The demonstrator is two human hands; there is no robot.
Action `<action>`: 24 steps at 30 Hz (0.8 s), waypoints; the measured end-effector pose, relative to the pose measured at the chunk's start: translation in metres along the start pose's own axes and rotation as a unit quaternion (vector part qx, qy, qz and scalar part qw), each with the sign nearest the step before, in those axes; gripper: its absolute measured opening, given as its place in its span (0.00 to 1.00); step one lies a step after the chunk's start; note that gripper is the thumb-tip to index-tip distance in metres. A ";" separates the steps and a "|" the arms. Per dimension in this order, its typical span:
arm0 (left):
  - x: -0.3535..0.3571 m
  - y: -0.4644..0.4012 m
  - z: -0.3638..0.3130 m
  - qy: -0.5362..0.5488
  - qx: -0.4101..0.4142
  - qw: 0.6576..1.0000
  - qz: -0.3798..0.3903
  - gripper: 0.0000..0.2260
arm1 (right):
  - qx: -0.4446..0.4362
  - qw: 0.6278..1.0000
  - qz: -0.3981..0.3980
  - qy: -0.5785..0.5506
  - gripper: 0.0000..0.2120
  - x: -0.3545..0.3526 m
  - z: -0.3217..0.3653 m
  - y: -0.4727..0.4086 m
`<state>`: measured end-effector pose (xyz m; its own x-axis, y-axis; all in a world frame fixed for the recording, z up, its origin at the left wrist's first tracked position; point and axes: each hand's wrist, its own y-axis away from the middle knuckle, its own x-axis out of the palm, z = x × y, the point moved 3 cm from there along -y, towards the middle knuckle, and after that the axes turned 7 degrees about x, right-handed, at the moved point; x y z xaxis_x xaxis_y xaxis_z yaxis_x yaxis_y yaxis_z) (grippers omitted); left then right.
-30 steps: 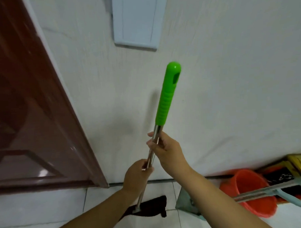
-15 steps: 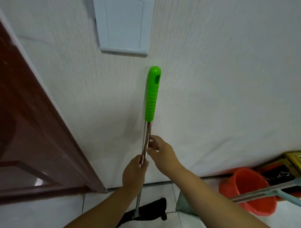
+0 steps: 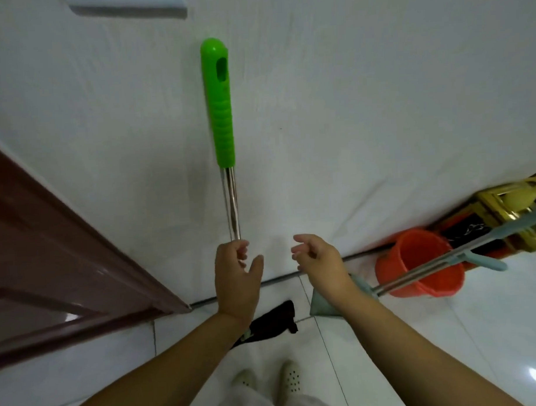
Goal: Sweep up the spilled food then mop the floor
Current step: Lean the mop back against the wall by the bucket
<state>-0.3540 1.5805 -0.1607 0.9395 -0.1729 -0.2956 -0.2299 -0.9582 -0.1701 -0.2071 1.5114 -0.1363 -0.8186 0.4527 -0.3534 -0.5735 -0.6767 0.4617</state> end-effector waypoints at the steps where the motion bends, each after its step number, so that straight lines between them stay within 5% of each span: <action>1: 0.007 0.003 -0.005 0.000 0.010 1.000 0.025 0.15 | 0.010 1.000 -0.013 -0.007 0.15 -0.007 -0.008 0.003; 16: 0.159 0.062 -0.064 -0.026 0.090 0.949 0.302 0.10 | 0.089 0.970 -0.219 -0.049 0.10 -0.184 -0.112 0.062; 24: 0.299 0.095 -0.131 -0.040 0.111 0.928 0.353 0.12 | 0.113 0.964 -0.228 -0.076 0.11 -0.323 -0.175 0.049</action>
<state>-0.0617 1.4078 -0.1420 0.5157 -0.7139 -0.4738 -0.8359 -0.5406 -0.0952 0.0339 1.2301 -0.1423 -0.4644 0.7652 -0.4459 -0.8528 -0.2507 0.4581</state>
